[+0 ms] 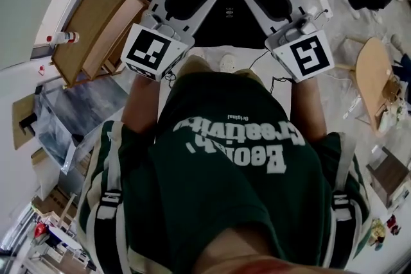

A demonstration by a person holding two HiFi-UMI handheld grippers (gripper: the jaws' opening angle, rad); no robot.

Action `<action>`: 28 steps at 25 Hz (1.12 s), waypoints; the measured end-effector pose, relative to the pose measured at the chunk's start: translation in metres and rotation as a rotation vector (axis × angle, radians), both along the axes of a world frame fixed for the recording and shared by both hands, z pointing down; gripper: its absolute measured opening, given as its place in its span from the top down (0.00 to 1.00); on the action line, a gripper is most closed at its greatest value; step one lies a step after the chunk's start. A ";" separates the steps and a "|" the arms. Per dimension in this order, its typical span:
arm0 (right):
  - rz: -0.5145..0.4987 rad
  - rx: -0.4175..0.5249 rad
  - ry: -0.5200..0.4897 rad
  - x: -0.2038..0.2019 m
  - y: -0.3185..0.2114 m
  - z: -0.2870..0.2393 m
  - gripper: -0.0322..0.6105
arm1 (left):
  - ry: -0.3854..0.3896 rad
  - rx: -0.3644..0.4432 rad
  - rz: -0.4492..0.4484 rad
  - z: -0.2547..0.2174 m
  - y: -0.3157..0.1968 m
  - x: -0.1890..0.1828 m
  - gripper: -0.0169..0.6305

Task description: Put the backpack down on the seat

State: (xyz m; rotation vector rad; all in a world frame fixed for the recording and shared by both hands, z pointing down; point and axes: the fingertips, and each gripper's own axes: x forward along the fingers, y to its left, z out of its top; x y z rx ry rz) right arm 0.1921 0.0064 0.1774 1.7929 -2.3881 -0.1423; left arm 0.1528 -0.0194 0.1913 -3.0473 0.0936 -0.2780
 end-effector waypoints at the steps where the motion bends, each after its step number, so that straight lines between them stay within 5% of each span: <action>1: 0.017 -0.003 0.001 0.009 0.001 0.002 0.84 | 0.002 0.000 0.019 0.002 0.000 0.009 0.81; 10: 0.170 -0.062 -0.044 0.104 -0.024 0.029 0.83 | -0.023 -0.023 0.147 0.027 -0.030 0.108 0.81; 28: 0.356 -0.258 -0.081 0.264 -0.180 0.079 0.83 | -0.027 -0.063 0.303 0.063 -0.193 0.270 0.80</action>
